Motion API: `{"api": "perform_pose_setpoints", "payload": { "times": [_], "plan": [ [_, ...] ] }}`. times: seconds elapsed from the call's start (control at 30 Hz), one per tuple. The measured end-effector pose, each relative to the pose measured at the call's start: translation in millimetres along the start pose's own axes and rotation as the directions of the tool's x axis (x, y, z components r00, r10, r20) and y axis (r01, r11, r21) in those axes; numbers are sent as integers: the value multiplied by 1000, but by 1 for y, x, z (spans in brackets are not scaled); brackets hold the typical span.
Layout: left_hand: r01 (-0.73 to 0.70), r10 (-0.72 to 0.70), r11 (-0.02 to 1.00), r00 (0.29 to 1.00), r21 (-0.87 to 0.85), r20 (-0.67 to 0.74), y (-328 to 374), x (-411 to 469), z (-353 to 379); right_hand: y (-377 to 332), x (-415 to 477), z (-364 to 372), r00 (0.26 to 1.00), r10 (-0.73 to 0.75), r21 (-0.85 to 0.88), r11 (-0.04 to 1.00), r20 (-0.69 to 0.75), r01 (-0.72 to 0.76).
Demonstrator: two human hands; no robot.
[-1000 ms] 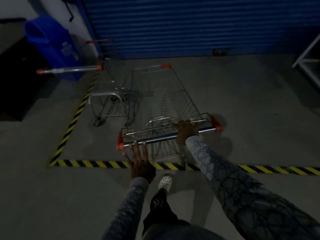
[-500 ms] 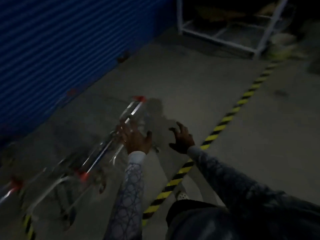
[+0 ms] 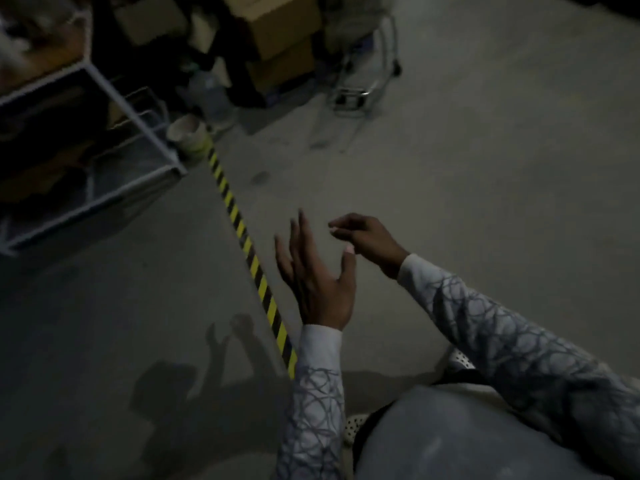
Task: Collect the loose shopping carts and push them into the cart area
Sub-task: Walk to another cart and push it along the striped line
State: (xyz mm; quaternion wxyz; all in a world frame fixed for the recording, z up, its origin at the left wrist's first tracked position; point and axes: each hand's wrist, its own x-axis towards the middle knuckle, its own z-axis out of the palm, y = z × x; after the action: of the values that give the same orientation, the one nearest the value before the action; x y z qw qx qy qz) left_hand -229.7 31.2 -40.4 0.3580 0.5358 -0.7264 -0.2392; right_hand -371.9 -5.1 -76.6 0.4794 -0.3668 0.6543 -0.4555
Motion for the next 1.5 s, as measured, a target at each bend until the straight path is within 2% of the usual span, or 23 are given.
{"api": "perform_pose_setpoints", "payload": {
  "times": [0.13,0.23,0.33,0.5,0.67,0.8,0.93,1.13,1.27,1.5],
  "plan": [
    [-140,156,984,975,-111,156,76,3,65,5,-26,-126,977,119,176,980,-176,-88],
    [-164,199,975,943,-147,267,122,7,124,22,-44,-213,939,179,285,954,-294,-93],
    [-195,251,964,895,-183,368,165,11,188,38,-52,-295,890,184,301,952,-417,-56],
    [-179,294,947,819,-266,494,250,17,297,50,-58,-417,821,209,349,937,-532,-13],
    [-195,372,923,676,-332,636,323,17,391,75,-74,-507,715,284,417,909,-639,12],
    [-213,423,905,539,-368,728,367,24,467,106,-91,-565,570,396,506,862,-720,39],
    [-222,477,879,435,-423,764,412,43,548,126,-88,-631,414,483,561,823,-771,84],
    [-269,578,815,294,-514,762,496,100,685,122,-43,-759,232,481,526,827,-845,200],
    [-325,634,767,253,-553,731,570,151,770,103,-12,-844,137,450,470,839,-882,275],
    [-340,668,726,146,-597,729,689,184,889,94,2,-981,17,425,416,877,-905,241]
  ]
}}
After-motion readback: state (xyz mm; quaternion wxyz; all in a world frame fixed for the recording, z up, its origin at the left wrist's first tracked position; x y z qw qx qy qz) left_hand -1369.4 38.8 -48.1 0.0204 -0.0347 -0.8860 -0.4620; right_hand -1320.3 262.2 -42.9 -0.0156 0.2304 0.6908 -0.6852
